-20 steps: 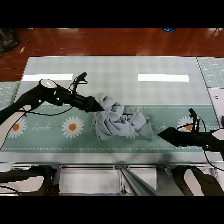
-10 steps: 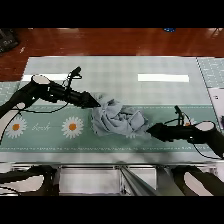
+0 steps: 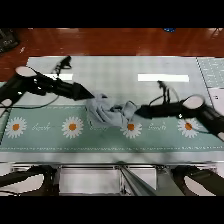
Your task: Fold the shirts.
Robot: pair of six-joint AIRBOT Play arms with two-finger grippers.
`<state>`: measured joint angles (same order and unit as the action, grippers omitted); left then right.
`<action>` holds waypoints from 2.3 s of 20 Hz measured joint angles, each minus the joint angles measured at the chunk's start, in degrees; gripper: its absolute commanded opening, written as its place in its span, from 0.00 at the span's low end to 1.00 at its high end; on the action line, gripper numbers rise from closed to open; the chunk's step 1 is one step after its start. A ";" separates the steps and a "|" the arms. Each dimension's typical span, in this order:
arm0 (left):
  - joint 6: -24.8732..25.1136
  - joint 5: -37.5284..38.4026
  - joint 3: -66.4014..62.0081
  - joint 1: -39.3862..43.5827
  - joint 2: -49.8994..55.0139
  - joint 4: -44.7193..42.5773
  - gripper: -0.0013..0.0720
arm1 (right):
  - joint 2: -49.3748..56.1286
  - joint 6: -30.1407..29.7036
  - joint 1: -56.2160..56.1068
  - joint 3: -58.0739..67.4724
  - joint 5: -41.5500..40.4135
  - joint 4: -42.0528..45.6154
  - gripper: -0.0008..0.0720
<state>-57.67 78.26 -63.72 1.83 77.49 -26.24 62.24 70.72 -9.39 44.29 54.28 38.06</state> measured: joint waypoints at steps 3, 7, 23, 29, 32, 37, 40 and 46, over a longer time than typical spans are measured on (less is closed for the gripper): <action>-3.43 -1.60 -8.20 -6.45 -7.58 0.04 0.04 | -5.22 3.34 4.52 18.16 3.28 6.27 0.04; -6.25 -5.86 -18.23 -15.10 -18.58 0.15 0.04 | -11.43 6.62 9.33 42.07 9.35 14.71 0.04; -16.83 0.70 8.48 -9.75 -54.29 -26.58 0.05 | -30.77 16.63 11.52 47.17 29.99 43.21 0.04; -17.18 -15.10 30.23 -2.84 -48.72 -24.70 0.05 | -20.39 15.43 11.52 31.28 20.46 36.81 0.04; -16.70 -24.85 32.59 0.28 -39.52 -22.80 0.24 | -9.40 15.02 11.52 30.38 13.62 35.10 0.04; -16.17 -30.03 27.39 2.05 -21.18 -21.29 0.71 | 9.38 15.47 11.58 34.82 7.89 29.92 0.58; -15.80 -24.37 18.80 -2.95 -13.97 -23.67 0.71 | 15.15 15.69 13.42 38.80 9.77 27.45 0.57; -15.32 -13.20 12.17 -22.80 -11.15 -27.63 0.71 | 9.31 14.45 26.21 34.73 18.29 31.15 0.57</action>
<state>-72.99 65.06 -51.55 -20.97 66.35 -53.87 71.55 85.17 16.82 79.02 72.58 69.21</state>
